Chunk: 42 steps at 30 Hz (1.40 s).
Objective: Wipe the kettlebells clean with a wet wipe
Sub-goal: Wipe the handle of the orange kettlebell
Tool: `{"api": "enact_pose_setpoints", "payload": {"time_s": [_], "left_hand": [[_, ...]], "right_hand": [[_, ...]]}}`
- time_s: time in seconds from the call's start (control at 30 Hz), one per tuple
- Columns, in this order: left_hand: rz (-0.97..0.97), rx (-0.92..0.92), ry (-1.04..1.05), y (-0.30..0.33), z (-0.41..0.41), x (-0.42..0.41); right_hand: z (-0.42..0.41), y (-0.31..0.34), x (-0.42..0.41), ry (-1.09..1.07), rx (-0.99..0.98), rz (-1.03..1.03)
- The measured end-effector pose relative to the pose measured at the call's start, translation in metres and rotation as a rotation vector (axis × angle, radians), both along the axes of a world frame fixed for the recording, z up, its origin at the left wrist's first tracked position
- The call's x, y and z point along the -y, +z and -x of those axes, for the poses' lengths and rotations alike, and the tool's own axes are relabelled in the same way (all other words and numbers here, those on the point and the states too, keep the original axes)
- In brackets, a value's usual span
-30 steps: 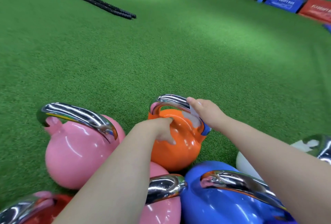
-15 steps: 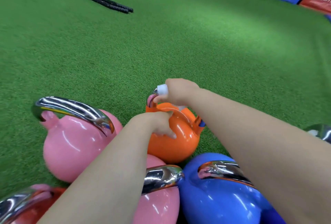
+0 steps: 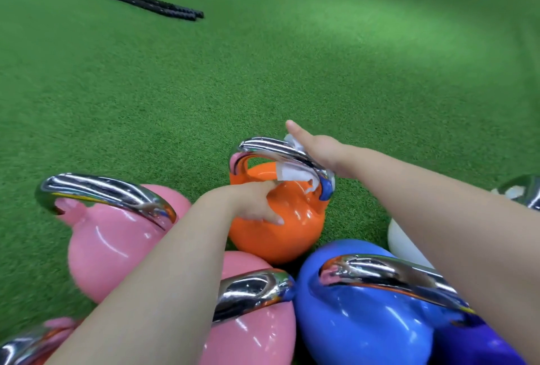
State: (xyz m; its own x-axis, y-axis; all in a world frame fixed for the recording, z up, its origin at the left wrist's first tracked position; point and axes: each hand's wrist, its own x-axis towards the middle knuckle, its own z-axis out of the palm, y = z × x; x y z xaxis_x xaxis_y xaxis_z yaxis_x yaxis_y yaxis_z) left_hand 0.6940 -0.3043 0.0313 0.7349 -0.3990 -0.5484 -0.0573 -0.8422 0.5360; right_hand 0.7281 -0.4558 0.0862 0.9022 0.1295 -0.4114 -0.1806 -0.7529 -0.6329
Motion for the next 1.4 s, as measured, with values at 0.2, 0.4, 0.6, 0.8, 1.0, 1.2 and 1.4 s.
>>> {"api": "enact_pose_setpoints", "payload": {"time_s": [0.2,0.4,0.6,0.8,1.0,1.2,1.4], "left_hand": [[-0.01,0.019,0.006,0.001,0.002,0.003],[0.242,0.04,0.213,-0.006,0.003,0.015],[0.149,0.307,0.149,-0.012,-0.001,0.019],[0.052,0.338,0.095,-0.013,0.001,0.02],[0.073,0.337,0.075,-0.007,0.005,0.02],[0.072,0.352,0.058,-0.007,0.004,0.024],[0.047,0.38,0.046,-0.005,0.004,0.026]], "right_hand": [[0.01,-0.03,0.026,-0.194,-0.045,-0.302],[0.01,-0.044,0.036,-0.185,-0.168,-0.552],[0.008,-0.046,0.046,-0.063,-0.315,-0.562],[0.015,-0.055,0.054,-0.016,-0.327,-0.669],[0.028,-0.05,0.065,0.093,-0.338,-0.788],[0.027,-0.026,0.055,0.131,-0.217,-0.663],[0.013,0.005,0.023,0.187,0.037,-0.206]]}}
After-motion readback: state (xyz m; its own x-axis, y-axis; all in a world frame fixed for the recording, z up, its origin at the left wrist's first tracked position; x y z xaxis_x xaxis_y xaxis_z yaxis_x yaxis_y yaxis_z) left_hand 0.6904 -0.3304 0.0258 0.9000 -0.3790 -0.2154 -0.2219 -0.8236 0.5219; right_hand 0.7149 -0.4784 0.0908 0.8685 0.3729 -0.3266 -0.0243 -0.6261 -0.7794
